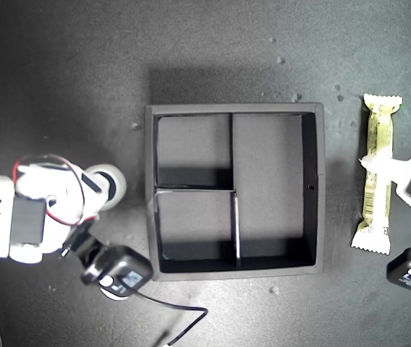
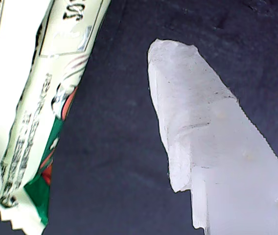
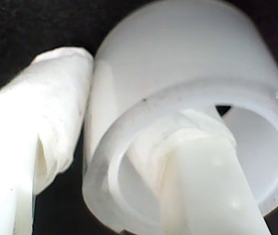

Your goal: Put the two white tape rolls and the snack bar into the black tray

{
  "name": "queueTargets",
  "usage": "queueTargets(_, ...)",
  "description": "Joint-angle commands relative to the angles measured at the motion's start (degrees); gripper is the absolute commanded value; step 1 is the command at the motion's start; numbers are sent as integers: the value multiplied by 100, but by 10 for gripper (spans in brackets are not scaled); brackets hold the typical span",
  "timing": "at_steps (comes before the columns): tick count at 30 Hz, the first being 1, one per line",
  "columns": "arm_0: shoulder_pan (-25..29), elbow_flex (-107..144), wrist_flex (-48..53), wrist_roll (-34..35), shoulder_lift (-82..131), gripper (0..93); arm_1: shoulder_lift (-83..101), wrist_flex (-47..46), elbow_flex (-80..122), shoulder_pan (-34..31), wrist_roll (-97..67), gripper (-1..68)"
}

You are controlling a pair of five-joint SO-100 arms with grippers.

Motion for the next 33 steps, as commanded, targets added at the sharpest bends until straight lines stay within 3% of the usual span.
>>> queueTargets(1,-62,-88,202,70,272,1,-281,-290,9,149,-202,267)
queueTargets(5,-123,-88,545,114,615,0,-905,-738,-167,202,-352,229)
queueTargets(9,-237,-316,1169,211,1116,0,-1160,-949,-202,237,-422,142)
queueTargets(14,-457,-1125,2074,686,1705,0,-1169,-817,-220,237,-439,74)
queueTargets(20,-729,-3243,3076,1459,1046,0,-1160,202,-1046,62,-650,55)
queueTargets(27,-738,-6662,4184,1942,-1564,1,-1160,1811,-3006,-343,-896,57)
queueTargets(30,-703,-9272,4975,2162,-3261,1,-1169,2109,-3841,-475,-1028,57)
queueTargets(33,-738,-10213,4966,2285,-3876,1,-1441,2118,-4729,-536,-1239,55)
